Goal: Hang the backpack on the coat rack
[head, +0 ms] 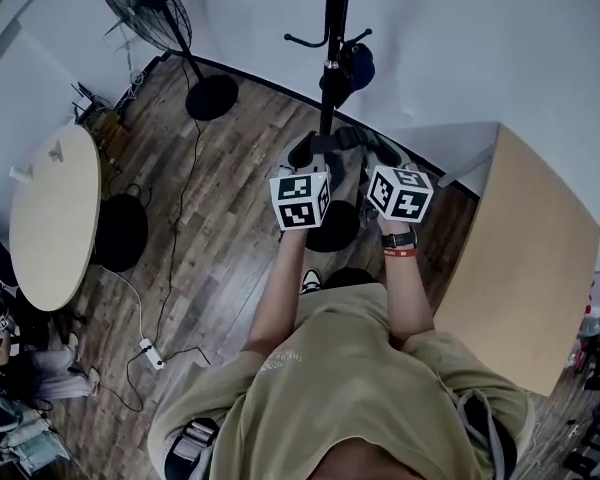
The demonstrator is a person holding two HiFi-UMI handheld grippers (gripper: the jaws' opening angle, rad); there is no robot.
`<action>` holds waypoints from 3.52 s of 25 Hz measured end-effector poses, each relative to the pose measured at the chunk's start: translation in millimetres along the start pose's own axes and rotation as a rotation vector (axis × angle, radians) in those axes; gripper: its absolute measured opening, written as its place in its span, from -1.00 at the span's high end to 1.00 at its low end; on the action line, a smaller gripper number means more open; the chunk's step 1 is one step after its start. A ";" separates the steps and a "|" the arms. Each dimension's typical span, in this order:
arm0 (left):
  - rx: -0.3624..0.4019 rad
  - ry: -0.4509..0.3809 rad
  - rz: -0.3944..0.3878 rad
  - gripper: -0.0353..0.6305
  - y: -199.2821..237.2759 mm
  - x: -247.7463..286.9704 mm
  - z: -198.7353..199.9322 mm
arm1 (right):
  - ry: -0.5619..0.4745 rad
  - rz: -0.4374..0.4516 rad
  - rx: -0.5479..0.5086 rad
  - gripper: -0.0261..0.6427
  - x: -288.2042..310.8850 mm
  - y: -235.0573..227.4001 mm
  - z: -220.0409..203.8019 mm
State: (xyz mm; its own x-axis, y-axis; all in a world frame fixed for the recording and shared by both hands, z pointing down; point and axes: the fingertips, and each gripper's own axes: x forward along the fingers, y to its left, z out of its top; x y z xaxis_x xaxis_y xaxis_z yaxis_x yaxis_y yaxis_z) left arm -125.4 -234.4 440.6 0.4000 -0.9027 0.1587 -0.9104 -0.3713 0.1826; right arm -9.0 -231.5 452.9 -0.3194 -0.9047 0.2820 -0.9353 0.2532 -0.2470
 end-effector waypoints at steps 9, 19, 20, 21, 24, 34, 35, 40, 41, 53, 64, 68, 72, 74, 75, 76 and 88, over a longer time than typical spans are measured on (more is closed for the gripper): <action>0.055 0.006 -0.018 0.82 6.2 82.1 22.8 | -0.007 0.013 0.037 0.72 71.1 -40.5 35.7; 0.034 0.027 0.031 0.82 15.7 160.5 23.5 | 0.021 0.058 0.028 0.72 140.8 -79.8 56.4; 0.035 0.029 0.034 0.82 17.2 166.0 24.1 | 0.024 0.061 0.027 0.72 146.8 -82.3 57.6; 0.036 0.031 0.036 0.82 18.6 171.7 25.5 | 0.026 0.065 0.026 0.72 153.1 -84.7 59.8; 0.048 0.035 0.036 0.82 20.2 191.1 30.4 | 0.024 0.072 0.024 0.72 172.0 -94.3 71.3; 0.062 0.059 0.054 0.82 29.2 245.6 27.9 | 0.047 0.091 0.017 0.72 222.0 -124.3 82.5; 0.061 0.063 0.058 0.82 30.5 249.6 25.9 | 0.053 0.094 0.017 0.72 225.9 -126.6 81.2; 0.054 0.086 0.074 0.82 35.1 266.6 14.6 | 0.082 0.103 0.030 0.72 241.5 -138.2 70.6; 0.051 0.092 0.077 0.82 37.8 269.9 13.0 | 0.090 0.104 0.032 0.72 245.5 -138.9 68.6; 0.020 0.146 0.102 0.82 52.4 296.8 -10.1 | 0.159 0.104 0.043 0.72 271.8 -152.4 45.5; 0.014 0.173 0.081 0.82 50.9 318.8 -23.2 | 0.182 0.090 0.065 0.72 286.8 -169.4 35.4; 0.008 0.188 0.079 0.82 52.7 323.7 -28.5 | 0.200 0.084 0.069 0.72 290.8 -172.2 30.3; 0.000 0.201 0.079 0.82 52.4 328.9 -34.4 | 0.216 0.079 0.071 0.72 293.8 -177.3 25.4; -0.004 0.207 0.079 0.82 51.5 330.6 -38.6 | 0.223 0.082 0.076 0.72 294.6 -179.2 21.6; -0.007 0.209 0.080 0.82 51.3 330.9 -40.7 | 0.226 0.083 0.078 0.72 294.8 -179.4 19.4; -0.011 0.212 0.082 0.82 51.6 330.8 -42.4 | 0.230 0.085 0.079 0.72 294.9 -178.8 17.3; -0.019 0.249 0.070 0.82 45.6 329.1 -69.5 | 0.287 0.161 0.088 0.71 296.6 -160.6 -13.7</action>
State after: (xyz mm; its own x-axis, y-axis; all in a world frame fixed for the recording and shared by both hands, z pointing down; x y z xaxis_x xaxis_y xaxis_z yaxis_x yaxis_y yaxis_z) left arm -27.9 -533.2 568.7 0.3520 -0.8439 0.4049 -0.9356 -0.3036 0.1805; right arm 44.4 -535.8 588.9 -0.5033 -0.7188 0.4795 -0.8568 0.3431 -0.3849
